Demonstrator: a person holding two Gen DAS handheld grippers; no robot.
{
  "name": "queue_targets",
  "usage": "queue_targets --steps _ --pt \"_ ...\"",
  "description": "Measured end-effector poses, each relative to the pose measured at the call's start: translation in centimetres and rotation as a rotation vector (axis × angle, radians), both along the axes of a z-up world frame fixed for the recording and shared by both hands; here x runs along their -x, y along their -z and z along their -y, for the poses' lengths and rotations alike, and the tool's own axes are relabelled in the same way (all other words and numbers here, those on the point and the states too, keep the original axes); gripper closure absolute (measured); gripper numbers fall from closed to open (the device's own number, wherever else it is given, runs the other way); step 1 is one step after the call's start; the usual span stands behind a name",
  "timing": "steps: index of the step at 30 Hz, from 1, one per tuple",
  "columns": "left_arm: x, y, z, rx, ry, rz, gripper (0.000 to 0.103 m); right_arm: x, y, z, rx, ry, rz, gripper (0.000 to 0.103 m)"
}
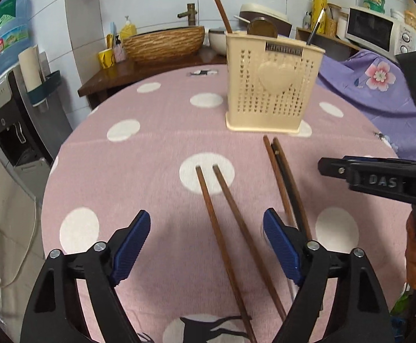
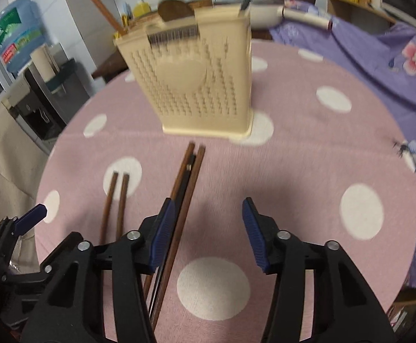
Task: Organize utensils
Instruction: 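Move both tools over the wooden chopsticks on the table and close on one each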
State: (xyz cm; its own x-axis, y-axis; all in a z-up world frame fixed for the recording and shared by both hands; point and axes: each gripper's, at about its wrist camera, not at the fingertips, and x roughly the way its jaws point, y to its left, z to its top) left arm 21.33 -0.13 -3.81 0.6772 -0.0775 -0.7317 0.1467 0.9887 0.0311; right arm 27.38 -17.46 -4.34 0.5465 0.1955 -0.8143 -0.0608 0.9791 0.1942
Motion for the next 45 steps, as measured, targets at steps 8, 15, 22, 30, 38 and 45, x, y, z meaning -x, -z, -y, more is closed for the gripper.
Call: queue_targets --steps 8,15,22,30,38,45 --pt "-0.6 2.4 -1.5 0.029 -0.049 -0.077 0.039 -0.5 2.7 -2.4 0.035 -0.017 -0.05 0.062" --pt "-0.6 2.9 -2.1 0.034 -0.058 -0.092 0.04 -0.8 2.7 -3.1 0.117 -0.002 -0.047 0.063" --pt "-1.4 2.6 -2.0 0.041 -0.057 -0.091 0.042 -0.6 2.2 -1.3 0.061 0.033 -0.034 0.068" --pt "-2.4 2.9 -1.1 0.041 -0.032 -0.112 0.051 -2.1 2.9 -2.4 0.093 0.049 -0.072 0.069" --pt "-4.4 3.8 -0.5 0.033 -0.037 -0.146 0.061 -4.7 2.9 -2.6 0.115 0.095 -0.079 0.075" --pt "-6.6 3.9 0.1 -0.005 -0.057 -0.139 0.065 -6.8 3.0 -3.3 0.161 0.117 -0.07 0.081"
